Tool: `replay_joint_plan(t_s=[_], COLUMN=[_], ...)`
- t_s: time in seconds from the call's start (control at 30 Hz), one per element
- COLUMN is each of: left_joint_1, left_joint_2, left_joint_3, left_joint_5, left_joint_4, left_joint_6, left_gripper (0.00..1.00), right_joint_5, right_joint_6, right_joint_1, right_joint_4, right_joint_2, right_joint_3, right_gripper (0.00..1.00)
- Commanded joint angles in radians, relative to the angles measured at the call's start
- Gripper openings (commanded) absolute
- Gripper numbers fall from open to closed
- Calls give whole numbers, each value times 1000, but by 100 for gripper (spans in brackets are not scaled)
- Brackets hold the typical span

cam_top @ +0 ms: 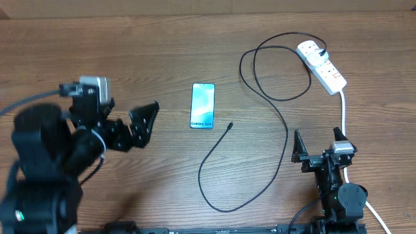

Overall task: Plug charger to phone and switch on socket
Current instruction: 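Open the left gripper and reach it forward toward the phone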

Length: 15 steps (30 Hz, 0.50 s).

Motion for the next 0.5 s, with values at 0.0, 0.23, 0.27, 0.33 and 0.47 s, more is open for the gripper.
replay_joint_plan(t_s=[0.0,0.23,0.27,0.33,0.47], left_joint_1=[-24,-50,-50,-57,-130], left_joint_2=[147,314,323,339,351], left_joint_3=[174,294,294,294,298], left_joint_5=[-187,16,68,149,91], left_joint_4=[-146,-248,-235,-200,-170], left_joint_6=[10,-64,-62,-36,-65], left_gripper=[100,100,100,100,100], right_joint_5=[6,6,6,6,6], right_joint_6=[-4,-5,-4,-4,-5], right_joint_1=[4,4,4,4,4], right_joint_4=[6,7,7,6,7], right_joint_2=[-12,-12,-12,-12,-12], right_joint_3=[-10,-10,-10,-10,-10], right_gripper=[100,100,100,100,100])
